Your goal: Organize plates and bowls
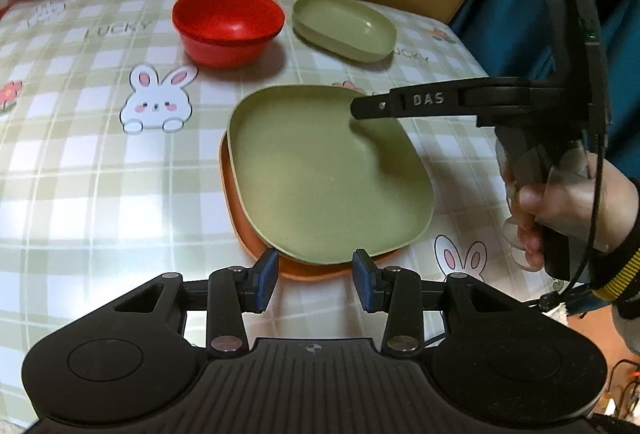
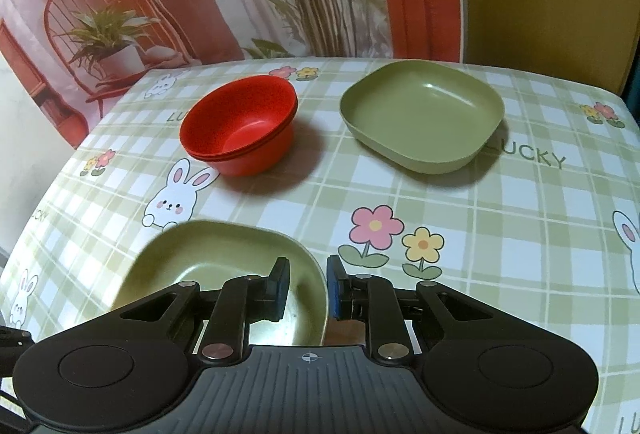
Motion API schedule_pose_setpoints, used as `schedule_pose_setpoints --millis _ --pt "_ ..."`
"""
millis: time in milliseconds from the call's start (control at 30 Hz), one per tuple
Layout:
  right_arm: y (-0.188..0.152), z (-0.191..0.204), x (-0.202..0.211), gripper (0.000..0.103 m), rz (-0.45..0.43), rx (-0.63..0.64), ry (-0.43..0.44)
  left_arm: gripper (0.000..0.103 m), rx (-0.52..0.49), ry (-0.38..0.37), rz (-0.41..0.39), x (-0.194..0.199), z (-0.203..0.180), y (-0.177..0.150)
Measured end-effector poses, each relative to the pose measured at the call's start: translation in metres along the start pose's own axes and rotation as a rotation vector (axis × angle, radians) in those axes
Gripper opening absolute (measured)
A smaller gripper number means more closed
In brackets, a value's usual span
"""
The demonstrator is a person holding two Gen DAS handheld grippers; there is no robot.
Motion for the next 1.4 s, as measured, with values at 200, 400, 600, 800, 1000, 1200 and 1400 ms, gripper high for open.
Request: schedule_pose_setpoints --millis 200,400,600,800,1000,1200,1400 --pt "0.001 0.005 0.001 0.023 -0.005 0.004 0.013 0.043 -0.006 -0.024 -0.001 0.003 -0.002 0.001" --pt "0.005 0.006 0.013 0.026 -0.033 -0.001 0.031 0.043 0.024 -0.011 -0.043 0.011 0.006 0.009" --pt "-0.001 0.001 0.028 0.027 -0.053 -0.011 0.037 0.043 0.041 0.030 -0.089 0.014 0.012 0.016" --pt "-0.016 0.000 0.041 0.021 -0.060 0.006 0.034 0.043 0.065 0.066 -0.127 0.015 0.022 0.020" --pt "-0.035 -0.002 0.048 0.014 -0.057 -0.013 0.040 0.043 0.093 0.102 -0.142 0.010 0.032 0.023" --pt "-0.045 -0.002 0.043 0.007 -0.053 -0.026 0.037 0.043 0.128 0.111 -0.147 0.003 0.039 0.020" --pt "-0.048 -0.005 0.039 0.006 -0.060 -0.040 0.043 0.042 0.150 0.094 -0.142 -0.005 0.041 0.014"
Point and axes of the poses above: each gripper's, at about its wrist camera, not at the fingertips, and x roughly against the way its jaws point, z to its left, y to its top, the point moved 8 cm from there along -x, roughly the way its jaws point, and after that the axes turned 1 degree about x, right-handed, at the moved point
